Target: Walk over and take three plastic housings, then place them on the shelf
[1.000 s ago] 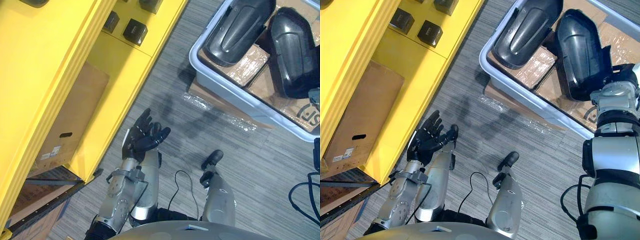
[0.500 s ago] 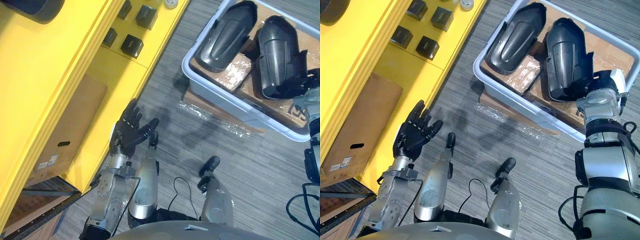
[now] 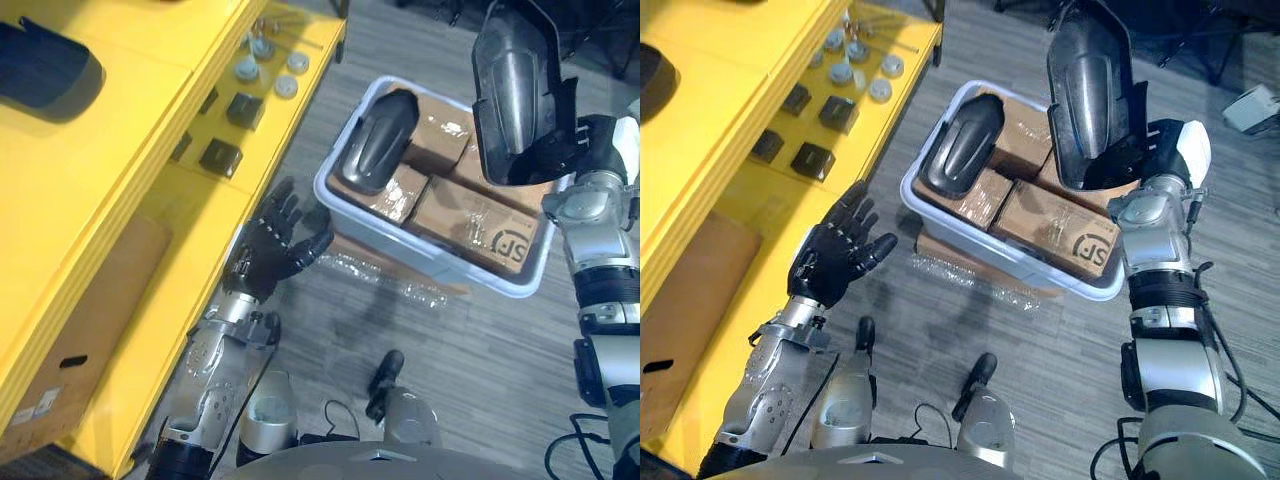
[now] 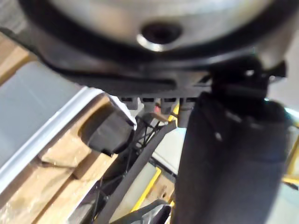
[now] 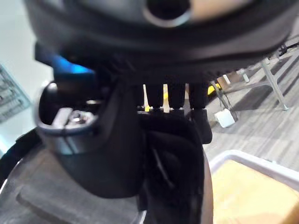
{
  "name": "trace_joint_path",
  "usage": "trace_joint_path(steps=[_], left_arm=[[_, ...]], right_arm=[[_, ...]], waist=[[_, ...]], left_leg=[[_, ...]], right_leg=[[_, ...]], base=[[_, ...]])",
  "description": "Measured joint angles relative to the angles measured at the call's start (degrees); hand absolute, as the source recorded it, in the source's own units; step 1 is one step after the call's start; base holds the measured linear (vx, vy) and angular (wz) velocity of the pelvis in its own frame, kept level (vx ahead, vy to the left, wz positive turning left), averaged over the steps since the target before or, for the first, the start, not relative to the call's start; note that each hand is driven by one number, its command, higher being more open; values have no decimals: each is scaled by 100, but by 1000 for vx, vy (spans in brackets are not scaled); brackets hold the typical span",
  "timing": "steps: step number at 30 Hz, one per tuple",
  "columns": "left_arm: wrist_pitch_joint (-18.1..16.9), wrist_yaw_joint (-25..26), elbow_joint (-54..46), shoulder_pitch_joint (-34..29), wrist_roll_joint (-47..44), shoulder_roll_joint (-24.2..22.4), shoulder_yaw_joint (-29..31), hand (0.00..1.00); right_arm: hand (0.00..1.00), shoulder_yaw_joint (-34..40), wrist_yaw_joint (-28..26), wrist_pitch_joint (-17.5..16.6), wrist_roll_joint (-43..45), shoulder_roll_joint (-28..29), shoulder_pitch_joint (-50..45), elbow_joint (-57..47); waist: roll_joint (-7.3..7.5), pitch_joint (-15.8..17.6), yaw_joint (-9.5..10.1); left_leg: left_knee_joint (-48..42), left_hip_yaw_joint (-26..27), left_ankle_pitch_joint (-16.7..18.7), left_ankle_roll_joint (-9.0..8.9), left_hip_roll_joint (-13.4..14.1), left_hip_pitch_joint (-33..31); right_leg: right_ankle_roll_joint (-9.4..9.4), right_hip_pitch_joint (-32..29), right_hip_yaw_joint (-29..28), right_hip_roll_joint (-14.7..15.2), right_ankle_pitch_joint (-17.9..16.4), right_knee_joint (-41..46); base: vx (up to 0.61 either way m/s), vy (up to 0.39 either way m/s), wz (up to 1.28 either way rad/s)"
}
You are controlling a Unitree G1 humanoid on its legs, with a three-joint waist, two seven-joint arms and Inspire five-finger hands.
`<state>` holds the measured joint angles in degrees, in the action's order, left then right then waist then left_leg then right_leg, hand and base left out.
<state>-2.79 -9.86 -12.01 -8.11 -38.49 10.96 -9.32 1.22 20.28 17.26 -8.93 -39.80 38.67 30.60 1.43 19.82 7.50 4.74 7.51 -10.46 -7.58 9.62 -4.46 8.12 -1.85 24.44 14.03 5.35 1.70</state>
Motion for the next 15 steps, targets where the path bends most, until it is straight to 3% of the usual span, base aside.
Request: trace_joint_path(steps=[2,6,12,15], left_arm=[[537,-14,66,90,-438,-109,-1,100],[1103,30,548,263,-1109,-175,-182,100],[1177,492,916,797,-1319,-311,-323,100],[1132,782,980,1109,-1319,-405,-491,100]], right_arm=[[0,77,156,-88,-191,160,-208,-522],[0,135,297,-594,-397,513,-537,-1231],[0,156,289,-1350,-440,1216,-1223,-1821],[0,128,94,-1521,-374,1617,-1615,-1906]], waist=[[2,-266,-60],[0,-639,-262],[22,-951,-461],[26,-1064,-506]], left_leg=[[5,139,51,-13,6,106],[14,325,107,-28,8,294],[30,507,154,-60,6,509],[31,586,162,-65,8,627]], right_leg=[[20,43,-106,-11,15,-71],[35,151,-236,-28,78,-209],[54,311,-347,-40,171,-399],[42,384,-391,-49,219,-476]], base=[[20,-18,-25],[16,-17,-21],[-26,-12,-16],[-26,-10,-13]])
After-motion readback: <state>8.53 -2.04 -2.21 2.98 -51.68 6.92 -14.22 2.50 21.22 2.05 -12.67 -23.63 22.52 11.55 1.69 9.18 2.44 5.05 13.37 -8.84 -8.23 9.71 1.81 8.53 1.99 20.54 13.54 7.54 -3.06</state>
